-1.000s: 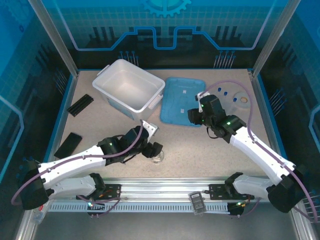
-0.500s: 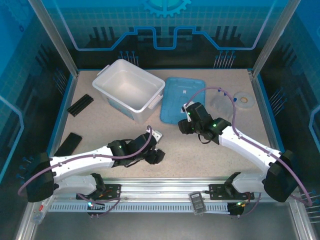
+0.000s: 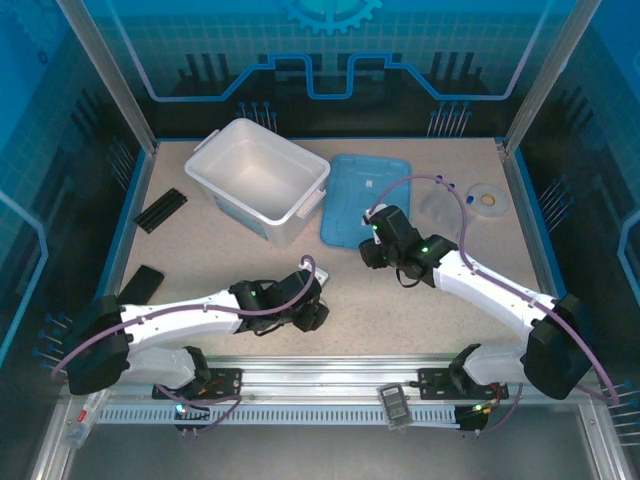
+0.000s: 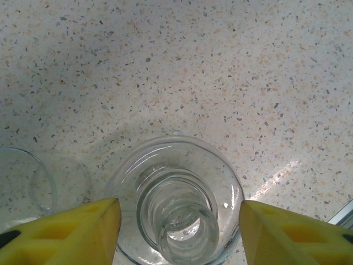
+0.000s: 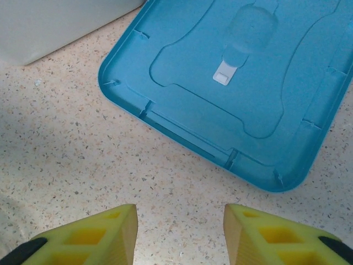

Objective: Organize the chemistry lab equipment

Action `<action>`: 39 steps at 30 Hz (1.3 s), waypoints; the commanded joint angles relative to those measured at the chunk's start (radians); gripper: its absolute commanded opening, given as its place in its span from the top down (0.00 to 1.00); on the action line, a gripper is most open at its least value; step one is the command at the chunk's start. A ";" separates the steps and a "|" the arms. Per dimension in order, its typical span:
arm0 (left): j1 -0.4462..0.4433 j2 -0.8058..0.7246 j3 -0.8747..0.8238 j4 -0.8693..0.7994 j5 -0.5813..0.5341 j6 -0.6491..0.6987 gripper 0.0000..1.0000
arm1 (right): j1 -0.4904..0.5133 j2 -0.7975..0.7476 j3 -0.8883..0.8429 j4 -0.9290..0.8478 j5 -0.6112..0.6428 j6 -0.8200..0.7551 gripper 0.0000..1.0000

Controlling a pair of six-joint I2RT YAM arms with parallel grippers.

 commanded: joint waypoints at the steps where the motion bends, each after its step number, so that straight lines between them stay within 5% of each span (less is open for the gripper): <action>1: -0.007 0.016 0.021 -0.003 -0.030 0.005 0.44 | 0.015 0.010 0.026 -0.006 0.022 -0.013 0.55; 13: -0.011 0.027 0.034 0.005 -0.046 0.027 0.60 | 0.013 0.019 0.037 -0.012 0.039 -0.016 0.56; 24: -0.012 0.029 0.061 0.010 -0.030 0.055 0.84 | 0.006 0.010 0.043 -0.019 0.043 -0.025 0.56; 39: -0.009 0.012 0.198 -0.054 -0.058 0.128 0.90 | -0.036 -0.033 0.049 -0.048 0.031 -0.034 0.56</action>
